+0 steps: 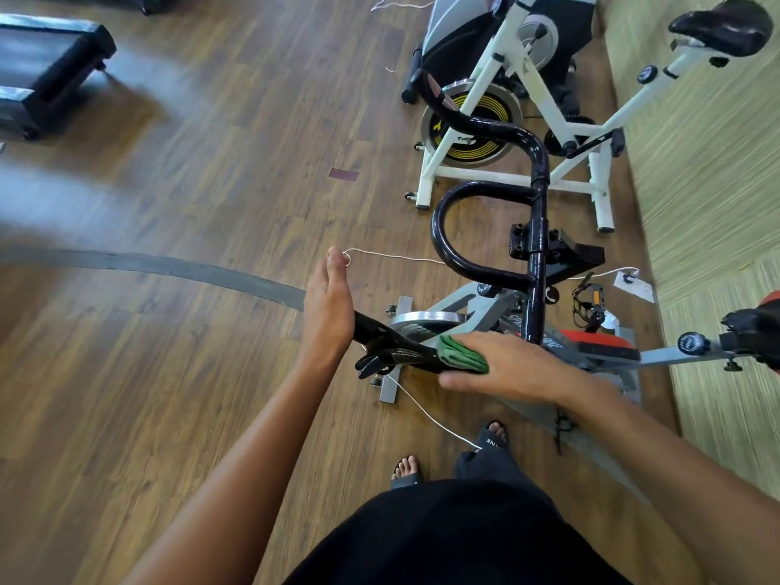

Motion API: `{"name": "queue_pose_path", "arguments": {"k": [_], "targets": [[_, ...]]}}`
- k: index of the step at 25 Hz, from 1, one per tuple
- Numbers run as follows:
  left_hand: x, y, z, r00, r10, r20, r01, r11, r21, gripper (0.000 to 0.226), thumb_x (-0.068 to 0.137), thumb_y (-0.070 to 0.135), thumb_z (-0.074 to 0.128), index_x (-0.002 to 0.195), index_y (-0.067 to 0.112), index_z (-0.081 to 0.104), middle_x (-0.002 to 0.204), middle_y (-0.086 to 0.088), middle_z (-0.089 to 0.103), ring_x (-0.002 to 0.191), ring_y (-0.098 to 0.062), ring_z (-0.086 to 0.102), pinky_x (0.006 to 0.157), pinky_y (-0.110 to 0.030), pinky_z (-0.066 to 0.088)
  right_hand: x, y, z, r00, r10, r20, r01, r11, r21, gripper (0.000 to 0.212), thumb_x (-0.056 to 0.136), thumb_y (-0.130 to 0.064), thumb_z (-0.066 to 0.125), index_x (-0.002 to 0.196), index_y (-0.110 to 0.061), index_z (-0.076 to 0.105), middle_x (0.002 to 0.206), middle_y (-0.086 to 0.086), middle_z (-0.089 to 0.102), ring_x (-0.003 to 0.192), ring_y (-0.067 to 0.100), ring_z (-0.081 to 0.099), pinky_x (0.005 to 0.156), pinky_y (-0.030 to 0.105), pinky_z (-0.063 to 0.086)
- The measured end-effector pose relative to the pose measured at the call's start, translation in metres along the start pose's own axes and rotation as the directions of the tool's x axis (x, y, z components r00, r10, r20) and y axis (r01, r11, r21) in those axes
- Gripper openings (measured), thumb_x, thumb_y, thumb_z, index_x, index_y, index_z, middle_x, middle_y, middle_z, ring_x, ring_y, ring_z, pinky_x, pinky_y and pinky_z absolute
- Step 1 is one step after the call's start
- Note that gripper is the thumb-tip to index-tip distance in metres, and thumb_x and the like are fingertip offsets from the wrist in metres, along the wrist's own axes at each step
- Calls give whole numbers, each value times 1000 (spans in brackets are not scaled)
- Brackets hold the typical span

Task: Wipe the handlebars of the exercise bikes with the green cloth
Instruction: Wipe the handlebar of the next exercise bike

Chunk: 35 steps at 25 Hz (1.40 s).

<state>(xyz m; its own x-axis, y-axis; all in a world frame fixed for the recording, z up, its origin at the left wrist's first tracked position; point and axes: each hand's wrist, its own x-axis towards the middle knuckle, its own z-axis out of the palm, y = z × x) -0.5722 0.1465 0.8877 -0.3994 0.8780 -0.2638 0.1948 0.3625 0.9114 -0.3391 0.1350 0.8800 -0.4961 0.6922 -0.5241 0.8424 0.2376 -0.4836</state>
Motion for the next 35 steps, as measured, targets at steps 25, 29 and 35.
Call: {"name": "queue_pose_path", "arguments": {"k": [25, 29, 35], "targets": [[96, 41, 135, 993, -67, 96, 38, 960, 277, 44, 94, 40, 50, 132, 18, 47, 134, -13, 47, 115, -30, 55, 104, -50, 44, 29, 61, 3, 667, 107, -737, -143, 990, 15, 72, 92, -25, 59, 156, -26, 25, 164, 4, 20, 151, 27, 18, 120, 53, 22], [108, 37, 145, 985, -112, 133, 67, 949, 309, 54, 98, 51, 42, 141, 17, 39, 142, -13, 41, 124, -33, 49, 107, -52, 41, 42, 68, -2, 769, 208, -604, -287, 957, -36, 78, 99, -62, 34, 159, -26, -1, 166, 2, -11, 153, 25, -12, 123, 49, -2], [116, 35, 163, 979, -47, 200, -16, 953, 302, 58, 104, 50, 29, 154, 20, 28, 154, -14, 35, 142, -33, 30, 116, -48, 25, 48, 60, -9, 744, 333, -580, -301, 941, 154, 58, 103, -58, 9, 157, -36, 3, 164, -12, -14, 150, 13, -22, 124, 47, -3]]}}
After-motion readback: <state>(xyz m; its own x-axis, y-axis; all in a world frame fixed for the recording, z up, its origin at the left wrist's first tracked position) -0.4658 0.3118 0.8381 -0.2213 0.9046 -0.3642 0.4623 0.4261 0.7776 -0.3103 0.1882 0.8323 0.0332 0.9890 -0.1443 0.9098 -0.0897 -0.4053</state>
